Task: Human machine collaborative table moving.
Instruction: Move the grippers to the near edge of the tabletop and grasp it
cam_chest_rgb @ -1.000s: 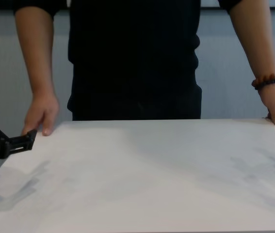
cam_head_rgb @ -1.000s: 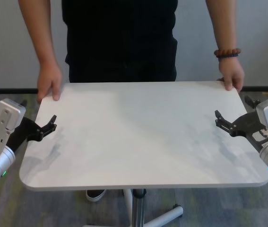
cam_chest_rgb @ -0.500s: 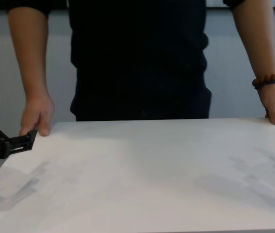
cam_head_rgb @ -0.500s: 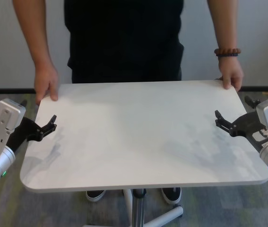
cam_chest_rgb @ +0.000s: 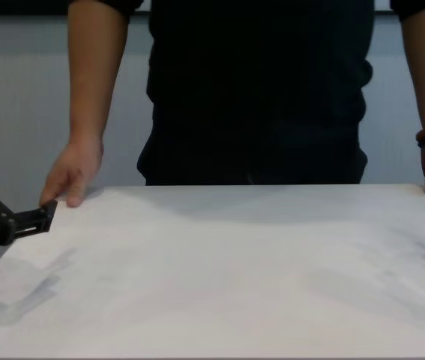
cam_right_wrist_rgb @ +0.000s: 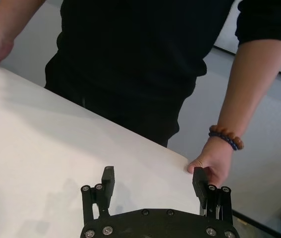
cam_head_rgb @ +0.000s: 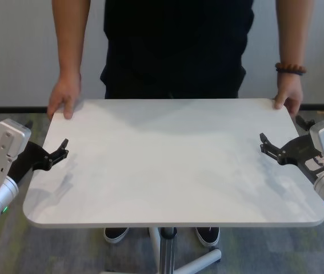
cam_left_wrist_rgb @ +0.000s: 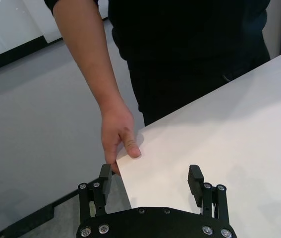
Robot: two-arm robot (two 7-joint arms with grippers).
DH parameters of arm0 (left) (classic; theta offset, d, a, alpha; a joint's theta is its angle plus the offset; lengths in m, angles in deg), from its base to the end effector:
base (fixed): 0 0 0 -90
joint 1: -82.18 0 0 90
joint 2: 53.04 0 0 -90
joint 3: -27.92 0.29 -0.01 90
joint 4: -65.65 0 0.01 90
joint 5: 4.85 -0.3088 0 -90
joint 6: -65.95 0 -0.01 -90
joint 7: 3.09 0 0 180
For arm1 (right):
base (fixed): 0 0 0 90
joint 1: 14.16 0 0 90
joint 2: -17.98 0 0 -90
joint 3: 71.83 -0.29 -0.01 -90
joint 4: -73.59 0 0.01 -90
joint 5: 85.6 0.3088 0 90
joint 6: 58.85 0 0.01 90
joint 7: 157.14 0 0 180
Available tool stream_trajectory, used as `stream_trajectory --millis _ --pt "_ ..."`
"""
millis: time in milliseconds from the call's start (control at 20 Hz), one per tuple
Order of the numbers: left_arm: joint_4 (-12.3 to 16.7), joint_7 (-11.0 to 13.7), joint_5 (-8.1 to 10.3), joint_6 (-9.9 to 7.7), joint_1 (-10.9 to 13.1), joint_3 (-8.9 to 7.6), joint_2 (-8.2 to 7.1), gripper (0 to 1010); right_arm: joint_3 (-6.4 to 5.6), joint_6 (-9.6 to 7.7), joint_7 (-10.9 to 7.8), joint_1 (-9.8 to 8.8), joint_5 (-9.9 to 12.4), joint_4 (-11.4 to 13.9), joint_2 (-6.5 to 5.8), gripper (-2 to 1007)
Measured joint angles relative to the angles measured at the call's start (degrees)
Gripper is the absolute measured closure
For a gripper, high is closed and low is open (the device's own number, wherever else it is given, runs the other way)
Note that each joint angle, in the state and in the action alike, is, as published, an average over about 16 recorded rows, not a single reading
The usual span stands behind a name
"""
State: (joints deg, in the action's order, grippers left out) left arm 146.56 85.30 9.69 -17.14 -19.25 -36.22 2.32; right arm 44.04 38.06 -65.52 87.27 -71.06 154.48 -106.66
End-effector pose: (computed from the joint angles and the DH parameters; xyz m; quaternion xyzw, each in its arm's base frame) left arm 0.3581 0.0826 -0.3022 0.1414 -0.1325 0.5798 0.7914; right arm 0.3581 -0.0826 -0.3024 -0.1416 -0.1324 -0.5799 0.7913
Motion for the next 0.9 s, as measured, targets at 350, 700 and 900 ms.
stream_trajectory --millis 350,700,900 --pt "0.0 0.0 0.00 0.00 0.0 0.00 0.00 9 0.00 0.00 0.00 0.00 0.0 0.0 0.00 4" --pt "0.0 0.0 0.00 0.00 0.0 0.00 0.00 9 0.00 0.00 0.00 0.00 0.0 0.0 0.00 4" --pt "0.0 0.0 0.00 0.00 0.0 0.00 0.00 9 0.00 0.00 0.00 0.00 0.0 0.0 0.00 4"
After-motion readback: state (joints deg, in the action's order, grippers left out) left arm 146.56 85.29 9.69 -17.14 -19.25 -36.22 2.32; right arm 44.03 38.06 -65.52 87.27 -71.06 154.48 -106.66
